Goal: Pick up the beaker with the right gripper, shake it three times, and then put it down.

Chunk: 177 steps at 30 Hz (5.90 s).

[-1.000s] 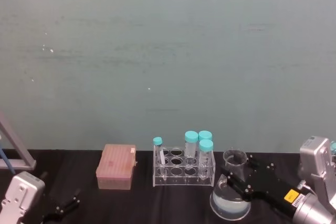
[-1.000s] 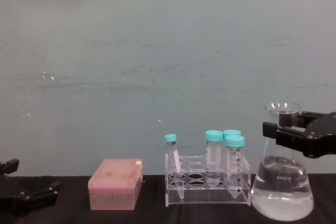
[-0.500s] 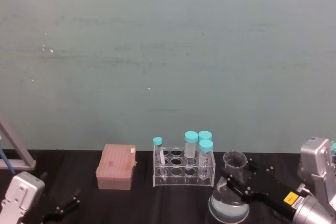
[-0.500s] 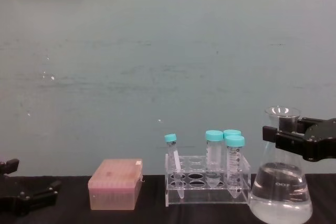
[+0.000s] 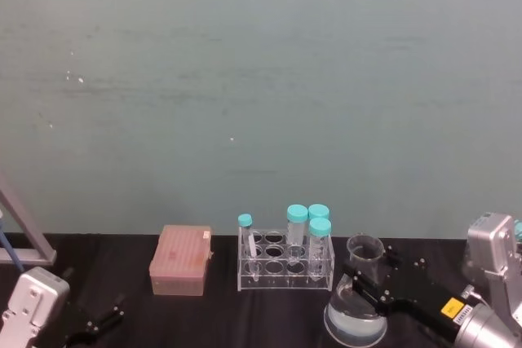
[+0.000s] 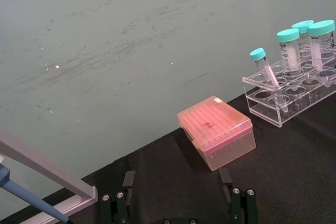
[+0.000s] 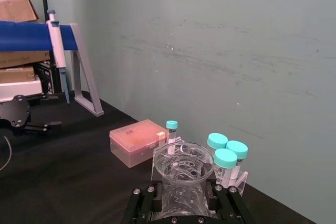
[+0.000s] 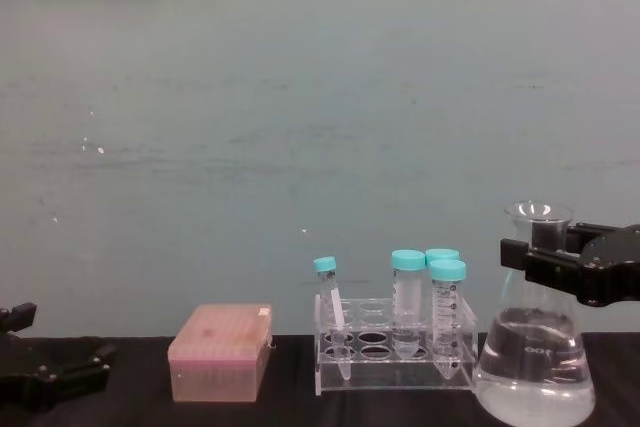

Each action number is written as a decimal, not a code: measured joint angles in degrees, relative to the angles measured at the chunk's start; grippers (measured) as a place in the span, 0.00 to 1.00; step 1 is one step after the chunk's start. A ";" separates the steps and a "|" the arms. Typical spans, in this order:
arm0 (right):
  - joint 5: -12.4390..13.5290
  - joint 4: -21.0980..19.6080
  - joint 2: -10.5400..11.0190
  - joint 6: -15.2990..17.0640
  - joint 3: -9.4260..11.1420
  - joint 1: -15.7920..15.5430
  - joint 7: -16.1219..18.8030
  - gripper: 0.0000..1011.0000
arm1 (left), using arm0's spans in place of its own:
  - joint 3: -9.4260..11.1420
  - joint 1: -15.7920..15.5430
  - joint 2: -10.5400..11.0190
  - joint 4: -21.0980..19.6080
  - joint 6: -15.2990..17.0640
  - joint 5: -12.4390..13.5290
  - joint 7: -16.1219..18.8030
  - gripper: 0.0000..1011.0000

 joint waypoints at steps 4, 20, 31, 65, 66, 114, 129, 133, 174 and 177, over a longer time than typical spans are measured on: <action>0.01 0.00 -0.02 0.00 0.02 0.00 0.03 0.45 | 0.00 0.00 0.00 0.00 0.00 0.00 0.00 0.99; 1.24 0.00 -0.07 0.45 0.17 -0.01 0.36 0.45 | 0.00 0.00 0.00 0.00 0.00 0.00 0.00 0.99; 25.61 -0.59 -5.85 19.72 7.87 -2.09 0.53 0.45 | 0.00 0.00 0.00 0.00 0.00 0.00 0.00 0.99; -8.42 0.87 6.18 -7.59 -3.12 3.69 -3.36 0.45 | 0.00 0.00 0.00 0.00 0.00 0.00 0.00 0.99; -12.14 0.85 6.96 -9.07 -3.99 4.13 -4.24 0.45 | 0.00 0.00 0.00 0.00 0.00 0.00 0.00 0.99; 6.93 -1.97 1.34 5.91 1.63 -0.64 1.11 0.45 | 0.00 0.00 0.00 0.00 0.00 0.00 0.00 0.99; 6.78 -1.94 1.28 5.73 1.74 -0.63 1.12 0.45 | 0.00 0.00 0.00 0.00 0.00 0.00 0.00 0.99; 6.76 -1.92 1.27 5.70 1.77 -0.63 1.13 0.45 | 0.00 0.00 0.00 0.00 0.00 0.00 0.00 0.99; 26.46 -4.03 -1.97 18.58 7.95 -2.52 -0.83 0.45 | 0.00 0.00 0.00 0.00 0.00 0.00 0.00 0.99; 13.73 -3.87 2.35 7.89 4.01 -1.31 -0.02 0.45 | 0.00 0.00 0.00 0.00 0.00 0.00 0.00 0.99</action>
